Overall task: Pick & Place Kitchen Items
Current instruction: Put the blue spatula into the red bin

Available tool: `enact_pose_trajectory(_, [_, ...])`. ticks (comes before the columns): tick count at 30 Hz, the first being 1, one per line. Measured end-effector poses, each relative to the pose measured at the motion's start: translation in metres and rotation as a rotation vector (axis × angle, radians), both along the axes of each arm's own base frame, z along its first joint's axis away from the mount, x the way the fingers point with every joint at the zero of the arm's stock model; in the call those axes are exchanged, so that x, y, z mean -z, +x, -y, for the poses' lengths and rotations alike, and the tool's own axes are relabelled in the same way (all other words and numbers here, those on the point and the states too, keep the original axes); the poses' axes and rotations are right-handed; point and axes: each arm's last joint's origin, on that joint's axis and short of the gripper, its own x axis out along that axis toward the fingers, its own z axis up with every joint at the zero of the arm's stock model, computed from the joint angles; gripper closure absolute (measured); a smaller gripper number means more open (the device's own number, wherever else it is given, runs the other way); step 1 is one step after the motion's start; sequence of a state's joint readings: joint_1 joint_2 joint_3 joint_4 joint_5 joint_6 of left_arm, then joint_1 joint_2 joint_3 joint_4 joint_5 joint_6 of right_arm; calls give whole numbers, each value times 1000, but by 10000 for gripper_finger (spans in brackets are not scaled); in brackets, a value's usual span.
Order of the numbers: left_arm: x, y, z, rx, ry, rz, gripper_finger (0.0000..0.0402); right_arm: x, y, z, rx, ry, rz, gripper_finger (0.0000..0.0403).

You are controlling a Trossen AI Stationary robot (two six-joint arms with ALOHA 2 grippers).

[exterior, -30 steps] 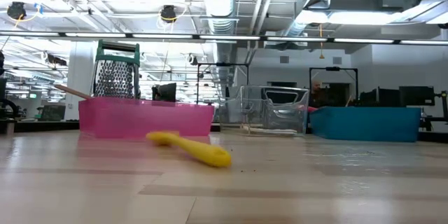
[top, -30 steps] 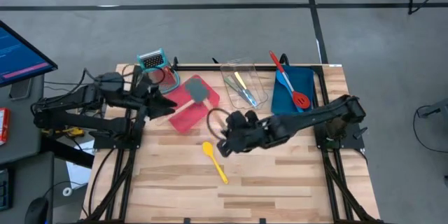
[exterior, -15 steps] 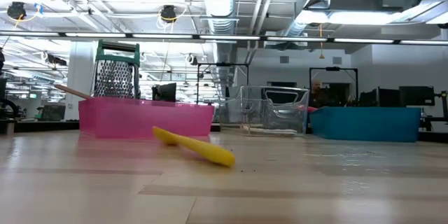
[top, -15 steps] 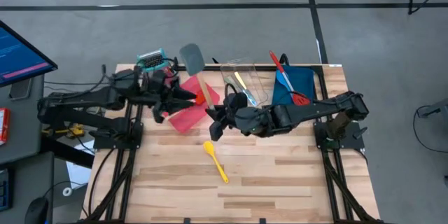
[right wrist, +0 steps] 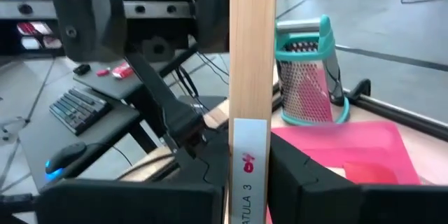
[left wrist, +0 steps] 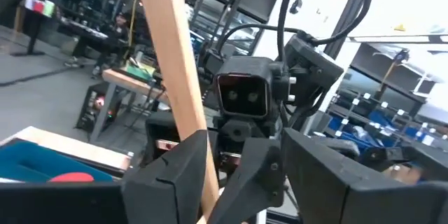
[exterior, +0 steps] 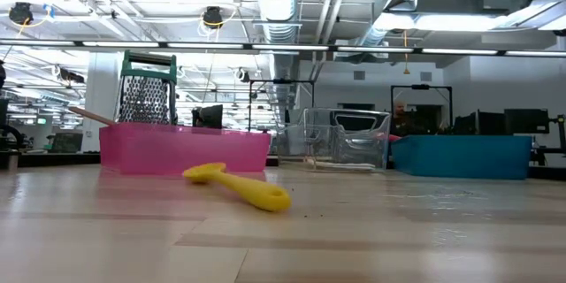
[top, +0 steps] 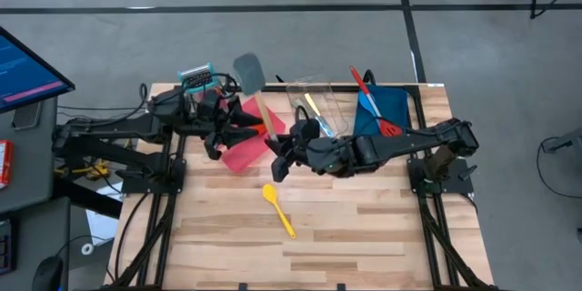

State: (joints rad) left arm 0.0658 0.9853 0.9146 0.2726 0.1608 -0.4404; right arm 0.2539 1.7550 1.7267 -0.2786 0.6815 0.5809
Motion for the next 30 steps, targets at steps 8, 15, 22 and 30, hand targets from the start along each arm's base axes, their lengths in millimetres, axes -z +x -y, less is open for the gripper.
enact_pose_trajectory(8, [3, 6, -1, -40, 9, -12, 193, -8, 2, -1, -14, -34, 68, 348])
enact_pose_trajectory(15, [2, 11, -1, 1, -5, 35, 187, -9, 3, 4, -4, -34, 72, 348])
enact_pose_trajectory(22, [5, 17, -2, 12, -6, 27, 186, -11, 4, 5, -8, -51, 85, 348])
enact_pose_trajectory(30, [7, 20, -5, 9, -3, 21, 190, -13, 5, 3, -44, -55, 99, 348])
